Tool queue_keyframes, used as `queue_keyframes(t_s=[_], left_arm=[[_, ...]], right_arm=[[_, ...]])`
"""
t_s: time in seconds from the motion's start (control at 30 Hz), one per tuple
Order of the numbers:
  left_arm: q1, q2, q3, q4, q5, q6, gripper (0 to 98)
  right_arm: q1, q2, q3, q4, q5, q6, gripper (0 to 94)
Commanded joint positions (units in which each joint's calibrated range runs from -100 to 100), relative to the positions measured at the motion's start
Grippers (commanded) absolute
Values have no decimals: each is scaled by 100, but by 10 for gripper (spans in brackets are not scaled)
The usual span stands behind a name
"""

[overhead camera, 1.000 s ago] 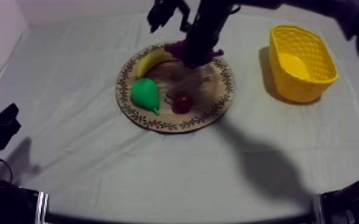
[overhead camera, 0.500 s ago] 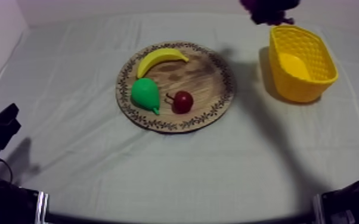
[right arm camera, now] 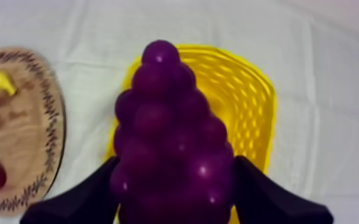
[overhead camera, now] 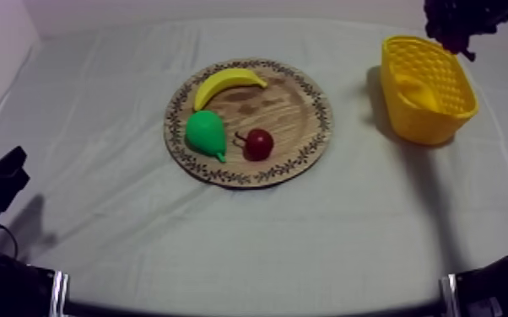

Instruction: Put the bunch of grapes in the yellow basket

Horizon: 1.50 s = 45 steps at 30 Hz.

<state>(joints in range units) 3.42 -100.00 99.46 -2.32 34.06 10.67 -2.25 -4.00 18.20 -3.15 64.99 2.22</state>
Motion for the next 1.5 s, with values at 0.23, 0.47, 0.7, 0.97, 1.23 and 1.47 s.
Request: queue_keyframes(t_s=[0.23,0.47,0.7,0.97,1.23,1.47], left_arm=[[2,0,-2,0,-2,0,0],[2,0,-2,0,-2,0,0],[2,0,-2,0,-2,1,0],[2,0,-2,0,-2,0,0],[2,0,-2,0,-2,0,0],[2,0,-2,0,-2,0,0]], right_arm=[[135,1208,-98,174,-600,-328,425],[177,2084,-64,266,-1067,-359,430],[166,2313,92,286,-1315,-324,547],[117,2001,248,420,-1385,-290,868],[159,1102,931,504,-1607,-250,821],[328,-145,2158,267,-2252,76,640]])
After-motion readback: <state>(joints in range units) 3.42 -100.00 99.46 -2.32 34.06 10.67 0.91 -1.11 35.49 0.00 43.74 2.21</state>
